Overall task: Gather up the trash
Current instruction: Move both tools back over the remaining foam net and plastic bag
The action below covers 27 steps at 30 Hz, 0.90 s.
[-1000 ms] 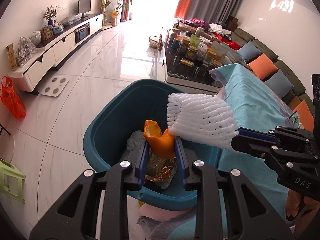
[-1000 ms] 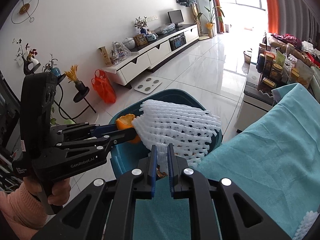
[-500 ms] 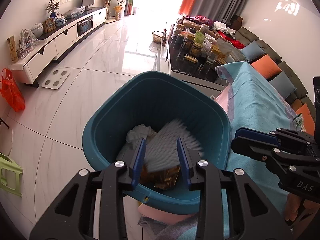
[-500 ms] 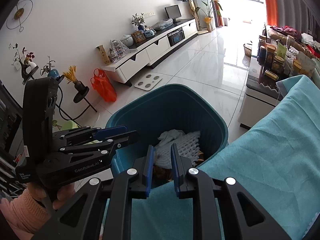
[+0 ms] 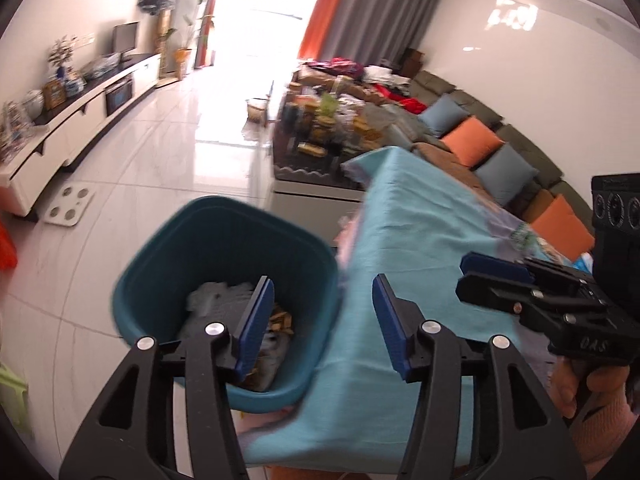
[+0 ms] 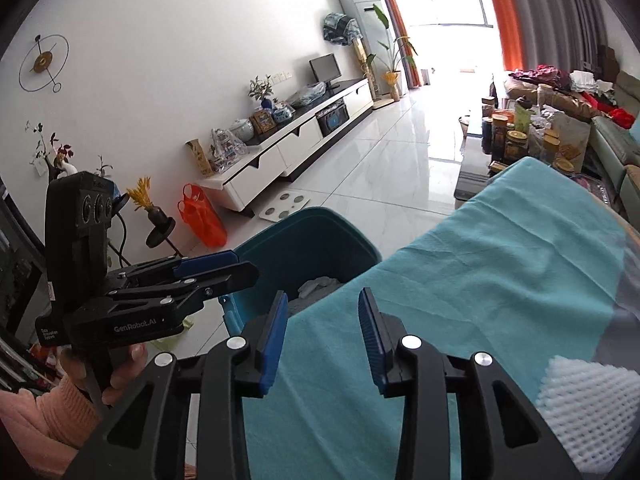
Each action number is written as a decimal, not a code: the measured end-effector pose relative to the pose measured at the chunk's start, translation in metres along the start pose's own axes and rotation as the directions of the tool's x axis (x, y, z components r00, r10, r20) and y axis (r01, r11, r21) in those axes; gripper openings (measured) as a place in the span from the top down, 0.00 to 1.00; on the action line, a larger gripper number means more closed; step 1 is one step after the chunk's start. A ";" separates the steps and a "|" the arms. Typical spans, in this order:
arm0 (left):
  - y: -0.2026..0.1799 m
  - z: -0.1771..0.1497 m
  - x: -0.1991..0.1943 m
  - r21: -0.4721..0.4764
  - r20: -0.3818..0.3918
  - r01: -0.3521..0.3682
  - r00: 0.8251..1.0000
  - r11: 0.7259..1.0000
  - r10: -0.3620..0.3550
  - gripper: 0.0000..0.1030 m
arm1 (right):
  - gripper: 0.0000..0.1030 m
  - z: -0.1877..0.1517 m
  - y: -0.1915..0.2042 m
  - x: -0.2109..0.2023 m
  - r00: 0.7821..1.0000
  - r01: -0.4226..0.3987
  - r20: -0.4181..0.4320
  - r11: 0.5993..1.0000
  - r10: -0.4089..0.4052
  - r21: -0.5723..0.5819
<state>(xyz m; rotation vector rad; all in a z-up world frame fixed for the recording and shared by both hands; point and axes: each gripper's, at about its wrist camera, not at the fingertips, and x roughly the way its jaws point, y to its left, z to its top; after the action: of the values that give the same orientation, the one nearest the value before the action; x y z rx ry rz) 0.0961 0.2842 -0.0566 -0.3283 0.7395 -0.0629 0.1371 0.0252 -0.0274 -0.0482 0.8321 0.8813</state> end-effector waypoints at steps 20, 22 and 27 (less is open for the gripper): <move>-0.178 -0.016 0.098 0.159 -0.220 0.254 0.951 0.954 -0.217 0.41 | 0.55 -0.048 -0.170 -0.125 0.903 0.391 0.074 0.881 -0.423 0.268; -0.187 -0.017 0.107 0.160 -0.241 0.255 0.947 0.954 -0.212 0.40 | 0.54 -0.051 -0.182 -0.128 0.895 0.410 0.064 0.869 -0.442 0.277; -0.204 -0.020 0.124 0.168 -0.277 0.258 0.938 0.951 -0.206 0.40 | 0.52 -0.054 -0.208 -0.125 0.875 0.454 0.033 0.843 -0.482 0.289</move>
<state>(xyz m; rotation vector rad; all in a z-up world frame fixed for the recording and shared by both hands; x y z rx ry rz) 0.1861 0.0642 -0.0867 -0.2131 0.9405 -0.4104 0.2048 -0.2140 -0.0419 0.0362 0.7896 0.2961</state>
